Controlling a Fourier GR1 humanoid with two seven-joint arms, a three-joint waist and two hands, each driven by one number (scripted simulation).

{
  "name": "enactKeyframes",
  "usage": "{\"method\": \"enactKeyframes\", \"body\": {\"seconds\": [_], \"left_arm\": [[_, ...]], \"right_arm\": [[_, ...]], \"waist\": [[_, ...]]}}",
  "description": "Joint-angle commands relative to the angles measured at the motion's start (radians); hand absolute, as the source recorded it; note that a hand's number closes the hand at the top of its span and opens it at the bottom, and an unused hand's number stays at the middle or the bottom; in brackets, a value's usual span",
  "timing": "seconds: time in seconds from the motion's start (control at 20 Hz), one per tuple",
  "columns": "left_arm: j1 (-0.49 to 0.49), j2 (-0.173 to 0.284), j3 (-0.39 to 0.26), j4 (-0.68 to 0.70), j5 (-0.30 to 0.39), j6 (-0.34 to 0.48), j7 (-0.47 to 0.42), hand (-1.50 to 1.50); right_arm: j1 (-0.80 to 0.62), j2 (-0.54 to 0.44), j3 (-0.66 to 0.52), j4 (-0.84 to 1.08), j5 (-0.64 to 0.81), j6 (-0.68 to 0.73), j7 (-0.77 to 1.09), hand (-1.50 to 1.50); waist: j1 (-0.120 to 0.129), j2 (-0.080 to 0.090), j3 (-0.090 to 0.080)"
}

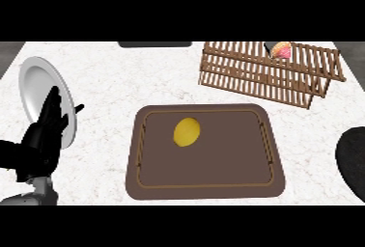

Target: Pick the cupcake from the tray and place it in the tiered shelf

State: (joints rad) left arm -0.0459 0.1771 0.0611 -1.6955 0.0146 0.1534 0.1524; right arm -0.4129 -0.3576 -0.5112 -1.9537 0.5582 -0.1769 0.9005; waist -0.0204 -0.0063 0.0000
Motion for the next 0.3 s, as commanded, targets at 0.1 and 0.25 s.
{"method": "enactKeyframes", "body": {"seconds": [0.1,0.25], "left_arm": [[-0.019,-0.016,-0.005,-0.012,-0.014,0.007,0.016,0.00],[-0.077,0.017,0.049,0.064,0.021,-0.032,-0.002,0.00]], "right_arm": [[0.202,-0.028,-0.137,-0.203,-0.225,0.126,-0.029,-1.50],[0.209,-0.054,-0.196,-0.264,-0.285,0.144,0.029,-1.50]], "waist": [[0.007,0.003,0.000],[0.010,0.005,0.000]]}}
